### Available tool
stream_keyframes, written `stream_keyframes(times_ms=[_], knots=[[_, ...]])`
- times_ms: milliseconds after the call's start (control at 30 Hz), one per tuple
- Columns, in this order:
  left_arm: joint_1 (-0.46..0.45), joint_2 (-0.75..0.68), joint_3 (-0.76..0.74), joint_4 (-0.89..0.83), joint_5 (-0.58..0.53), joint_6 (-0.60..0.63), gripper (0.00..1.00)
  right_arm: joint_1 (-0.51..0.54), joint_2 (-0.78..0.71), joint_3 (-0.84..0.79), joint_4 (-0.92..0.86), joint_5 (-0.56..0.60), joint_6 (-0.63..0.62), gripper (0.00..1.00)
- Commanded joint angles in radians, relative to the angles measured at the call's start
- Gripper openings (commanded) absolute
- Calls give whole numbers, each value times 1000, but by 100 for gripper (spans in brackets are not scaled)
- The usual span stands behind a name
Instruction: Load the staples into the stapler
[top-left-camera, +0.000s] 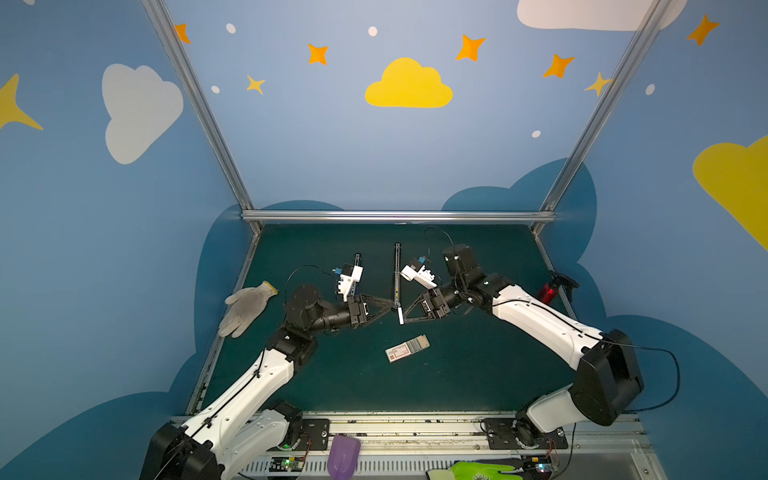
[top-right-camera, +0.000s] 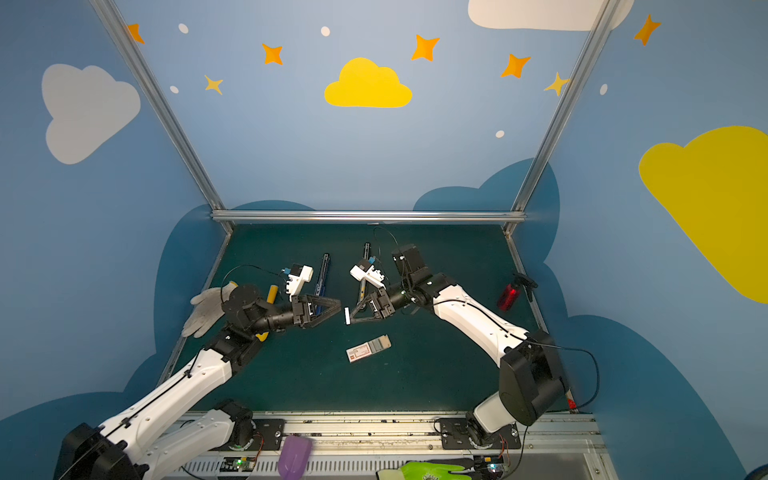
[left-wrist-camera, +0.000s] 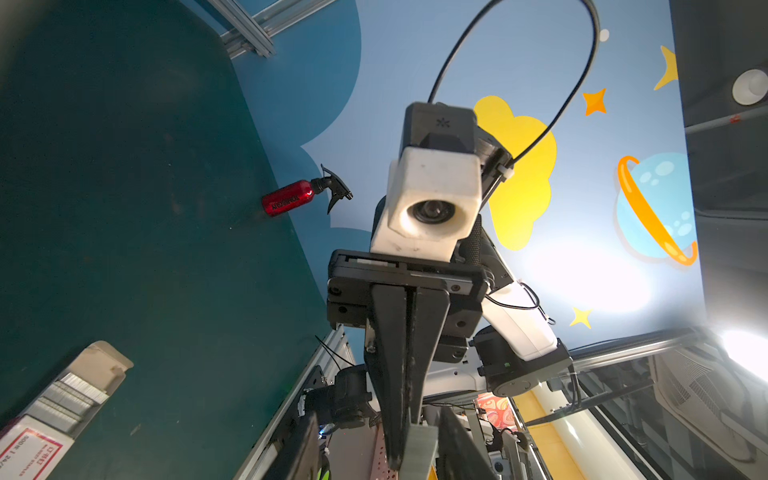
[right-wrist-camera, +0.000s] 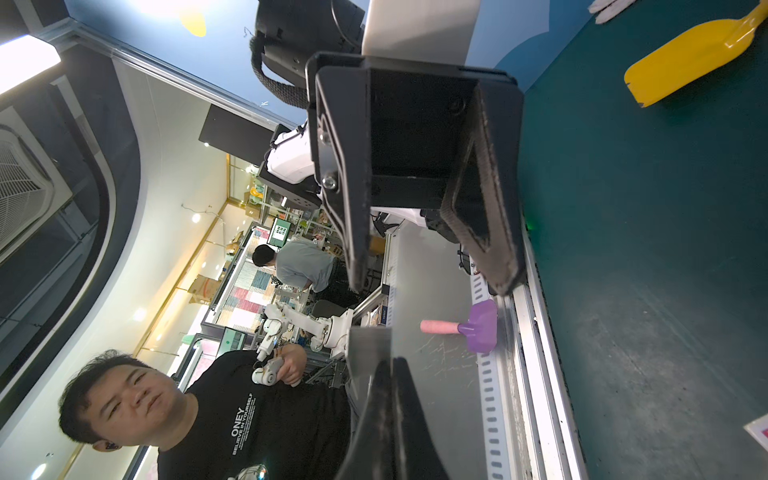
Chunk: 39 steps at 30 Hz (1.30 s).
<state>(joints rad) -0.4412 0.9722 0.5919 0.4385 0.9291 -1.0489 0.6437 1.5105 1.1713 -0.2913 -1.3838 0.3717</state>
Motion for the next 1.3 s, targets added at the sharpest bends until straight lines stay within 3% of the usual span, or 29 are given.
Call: stream_keyframes(times_ms=[0,867,1100,1267], knots=[[-18,-1,19,45,24,-4,46,-1,13,4,21,-32,7,0],[-71,12,50,31,13,10,18,-1,33,-21,70,-35,43,0],[-72,-1,52,0,-5,23,15,-7,35,-28,87,-26,61,0],[-72,-12,55,-31,-19,35,13,-22,31,-39,95,-5,76,13]])
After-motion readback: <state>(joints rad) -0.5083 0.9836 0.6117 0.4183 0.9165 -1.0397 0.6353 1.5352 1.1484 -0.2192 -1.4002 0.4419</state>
